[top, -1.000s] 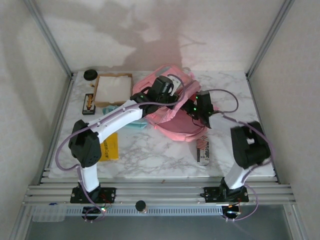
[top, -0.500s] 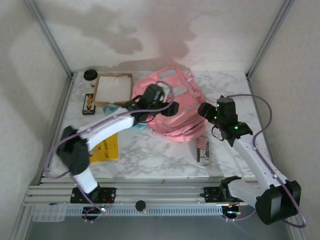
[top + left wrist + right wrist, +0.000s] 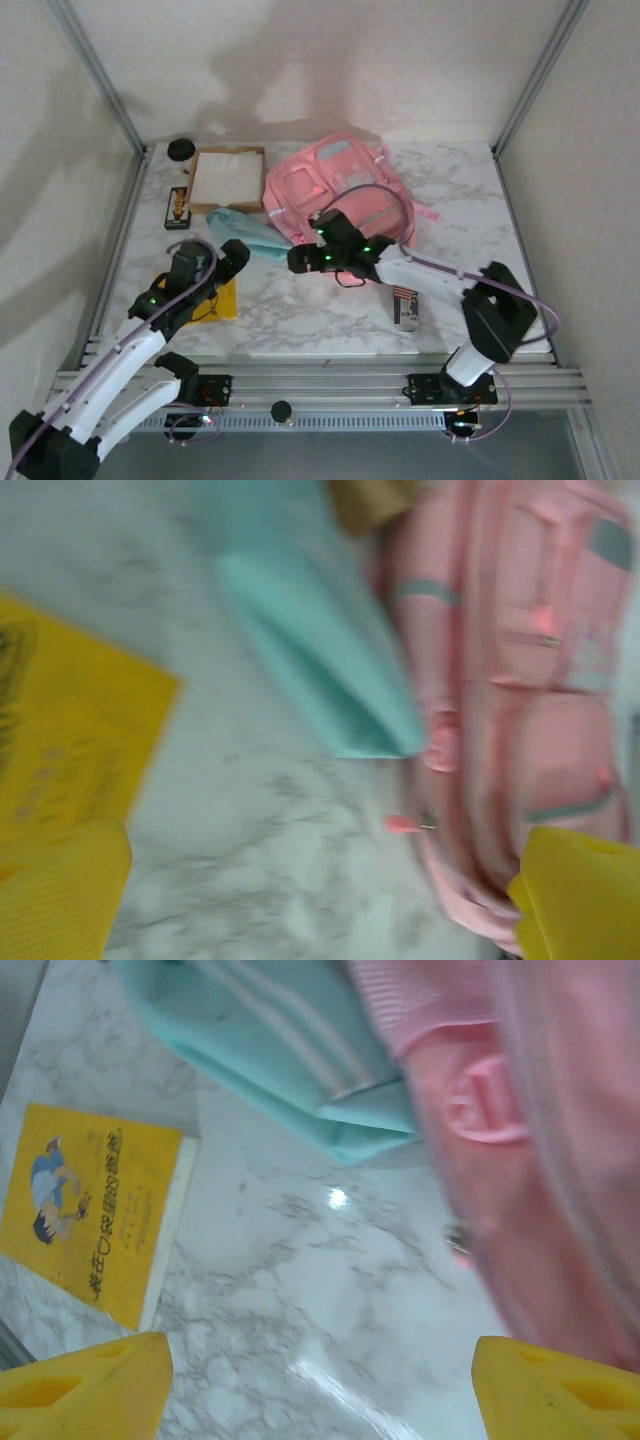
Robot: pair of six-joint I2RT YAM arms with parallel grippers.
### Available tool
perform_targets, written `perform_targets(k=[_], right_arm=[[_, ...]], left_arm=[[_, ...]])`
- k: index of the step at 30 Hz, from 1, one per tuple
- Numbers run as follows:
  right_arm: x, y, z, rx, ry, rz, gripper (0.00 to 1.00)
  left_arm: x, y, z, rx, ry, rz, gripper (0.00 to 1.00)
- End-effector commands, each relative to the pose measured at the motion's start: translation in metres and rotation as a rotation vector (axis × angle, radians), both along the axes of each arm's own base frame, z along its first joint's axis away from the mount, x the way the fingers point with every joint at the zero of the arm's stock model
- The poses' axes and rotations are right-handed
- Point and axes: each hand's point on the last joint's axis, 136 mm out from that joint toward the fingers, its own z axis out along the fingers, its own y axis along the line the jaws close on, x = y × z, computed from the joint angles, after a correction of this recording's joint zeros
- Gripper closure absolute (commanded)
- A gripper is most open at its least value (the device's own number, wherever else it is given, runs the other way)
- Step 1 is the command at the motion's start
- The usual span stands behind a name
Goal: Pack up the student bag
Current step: Rotate the book at the bottom-left of the table.
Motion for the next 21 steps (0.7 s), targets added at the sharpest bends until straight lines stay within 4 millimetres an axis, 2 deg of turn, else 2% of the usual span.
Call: perform_targets(k=[1,5,8,10,16,21], right_arm=[[0.005,0.044,0.009,0.089,-0.050,0.076,0.22],[0.014,0.067,-0.008,0.097,-0.027,0.092,0.24],[0.014,0.072,-0.016,0.101,-0.020,0.107,0.24],[0.014,0.072,-0.020,0.102,-0.019,0.107,0.24],[0.013,0.067,-0.027,0.069,-0.020,0.103,0.24],[0.009,0.056,-0.026,0.054,-0.015,0.083,0.23]], left_arm=[[-0.032,0.033,-0.050,-0.083,0.170,0.228,0.00],[-0.050,0.079,-0.084,-0.079,0.280,0.420,0.00],[-0.047,0.112,-0.088,-0.074,0.284,0.504,0.01],[-0.052,0.138,-0.098,-0.055,0.342,0.579,0.00],[-0.027,0.192,-0.079,0.087,0.291,0.700,0.00],[-0.015,0.228,-0.081,0.165,0.317,0.777,0.00]])
